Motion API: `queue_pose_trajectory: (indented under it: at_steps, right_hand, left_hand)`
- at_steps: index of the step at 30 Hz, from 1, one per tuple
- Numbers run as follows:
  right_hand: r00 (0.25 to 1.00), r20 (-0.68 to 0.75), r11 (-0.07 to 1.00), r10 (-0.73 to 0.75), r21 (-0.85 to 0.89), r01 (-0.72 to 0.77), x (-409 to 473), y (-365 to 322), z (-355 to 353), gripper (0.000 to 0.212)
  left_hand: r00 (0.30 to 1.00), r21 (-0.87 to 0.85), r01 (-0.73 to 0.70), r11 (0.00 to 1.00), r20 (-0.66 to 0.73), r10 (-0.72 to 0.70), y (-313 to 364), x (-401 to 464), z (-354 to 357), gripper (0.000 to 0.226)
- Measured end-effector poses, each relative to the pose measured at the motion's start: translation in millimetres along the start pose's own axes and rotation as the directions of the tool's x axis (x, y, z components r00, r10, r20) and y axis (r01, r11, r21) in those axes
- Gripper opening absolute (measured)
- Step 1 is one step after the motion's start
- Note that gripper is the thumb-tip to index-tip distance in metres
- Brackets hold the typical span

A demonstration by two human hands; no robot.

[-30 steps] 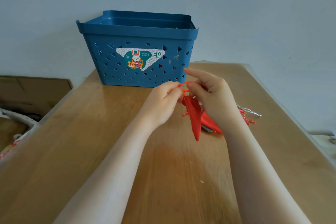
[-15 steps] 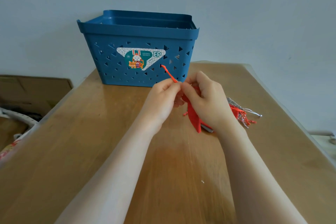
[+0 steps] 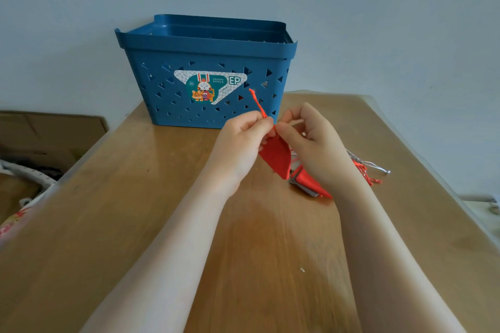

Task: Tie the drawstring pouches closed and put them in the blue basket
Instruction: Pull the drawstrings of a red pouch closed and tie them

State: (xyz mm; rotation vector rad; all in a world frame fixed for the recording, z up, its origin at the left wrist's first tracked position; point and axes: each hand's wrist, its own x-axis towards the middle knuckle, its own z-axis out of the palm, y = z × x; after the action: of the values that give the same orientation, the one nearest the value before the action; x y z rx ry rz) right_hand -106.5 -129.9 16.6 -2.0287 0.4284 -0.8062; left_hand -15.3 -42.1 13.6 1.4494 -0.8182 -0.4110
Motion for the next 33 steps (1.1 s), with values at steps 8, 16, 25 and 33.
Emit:
queue_pose_trajectory:
  at_steps: [8, 16, 25, 33]
  right_hand:
    - [0.998, -0.006, 0.996, 0.065, 0.054, -0.065, 0.0, -6.7, -1.6, 0.023]
    - [0.99, 0.025, 0.965, 0.142, 0.218, -0.144, -0.2, -5.9, -3.2, 0.019]
    - [0.972, 0.052, 0.949, 0.228, 0.212, -0.234, 2.4, -6.4, 3.0, 0.02]
    - [0.977, 0.017, 0.919, -0.21, -0.337, 0.204, 0.8, 0.9, 5.8, 0.036]
  left_hand:
    - [0.996, 0.138, -0.085, 0.987, 0.042, 0.079, 1.4, -0.4, -6.7, 0.031]
    - [0.995, 0.175, -0.095, 0.98, 0.04, 0.089, 1.3, 0.0, -8.1, 0.032]
    - [0.999, 0.143, -0.026, 0.989, 0.025, 0.023, -3.1, 1.8, -5.6, 0.031]
    - [0.994, 0.0, 0.04, 0.999, 0.102, -0.039, 1.9, 0.4, -4.4, 0.021]
